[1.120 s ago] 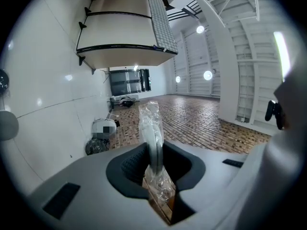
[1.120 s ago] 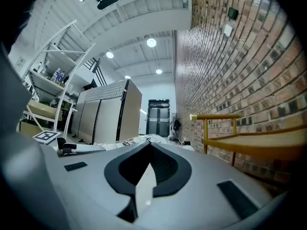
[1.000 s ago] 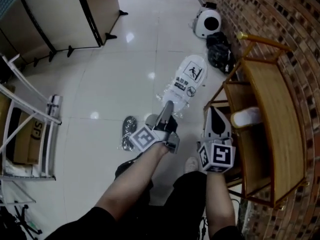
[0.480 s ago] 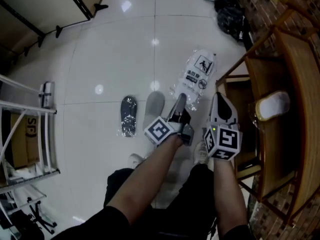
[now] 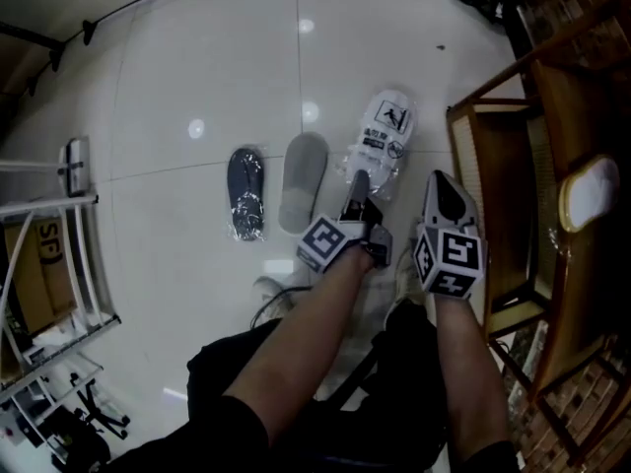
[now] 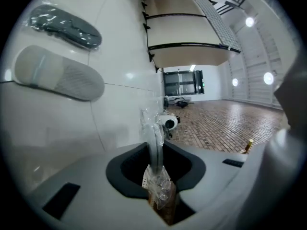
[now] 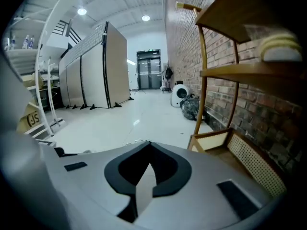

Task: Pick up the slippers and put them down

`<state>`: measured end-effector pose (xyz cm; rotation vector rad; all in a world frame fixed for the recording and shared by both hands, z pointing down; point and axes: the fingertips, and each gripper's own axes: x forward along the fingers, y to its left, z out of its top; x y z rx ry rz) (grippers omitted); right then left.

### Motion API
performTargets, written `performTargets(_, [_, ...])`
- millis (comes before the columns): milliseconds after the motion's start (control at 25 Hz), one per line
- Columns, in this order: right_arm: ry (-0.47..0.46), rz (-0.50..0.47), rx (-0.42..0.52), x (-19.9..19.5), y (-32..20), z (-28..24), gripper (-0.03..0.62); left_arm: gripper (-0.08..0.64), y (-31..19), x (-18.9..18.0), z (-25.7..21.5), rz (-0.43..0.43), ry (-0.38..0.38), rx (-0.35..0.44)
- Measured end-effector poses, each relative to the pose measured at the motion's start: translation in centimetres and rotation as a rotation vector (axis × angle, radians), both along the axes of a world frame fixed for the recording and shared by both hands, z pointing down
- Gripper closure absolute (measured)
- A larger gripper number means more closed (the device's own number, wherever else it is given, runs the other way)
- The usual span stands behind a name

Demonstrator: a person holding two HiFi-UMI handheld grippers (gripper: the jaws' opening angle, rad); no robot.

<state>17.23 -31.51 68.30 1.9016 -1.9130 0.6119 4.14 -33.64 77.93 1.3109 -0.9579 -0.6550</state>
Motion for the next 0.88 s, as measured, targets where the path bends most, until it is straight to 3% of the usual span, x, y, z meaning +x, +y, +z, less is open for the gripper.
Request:
performTargets(160, [-0.038,-0.033,-0.098,-0.6,0.9,3.6,0.583,0.488,1.5,-0.1,4.8,-0.007,-0.026,-0.097])
performTargets(400, [-0.054,-0.102,-0.109,-1.8,0.9,3.8,0.583,0.489,4.3,-0.8,8.4,-0.066,-0.017,-0.219])
performTargets(560, [-0.056,-0.132,-0.127,-1.9,1.4,4.2,0.583,0.482,6.8,-1.5,10.7,-0.047,-0.079,-0.325])
performTargets(600, [-0.056,-0.136,-0.129,-1.9,1.4,4.4,0.583,0.446,7.2,-1.5,11.3,-0.032,-0.101,-0.355])
performTargets(680, [-0.059,-0.132,-0.132,-1.9,1.5,4.6,0.583,0.258,7.8,-1.3,12.6,0.039,-0.183,-0.434])
performTargets(720, [-0.061,-0.125,-0.136,-1.8,1.6,4.7,0.583,0.222,8.2,-1.1,13.2,0.106,-0.254,-0.474])
performTargets(880, [-0.064,-0.14,-0.139,-2.0,1.8,5.0,0.583,0.218,9.3,-0.5,14.2,0.485,-0.631,-0.545])
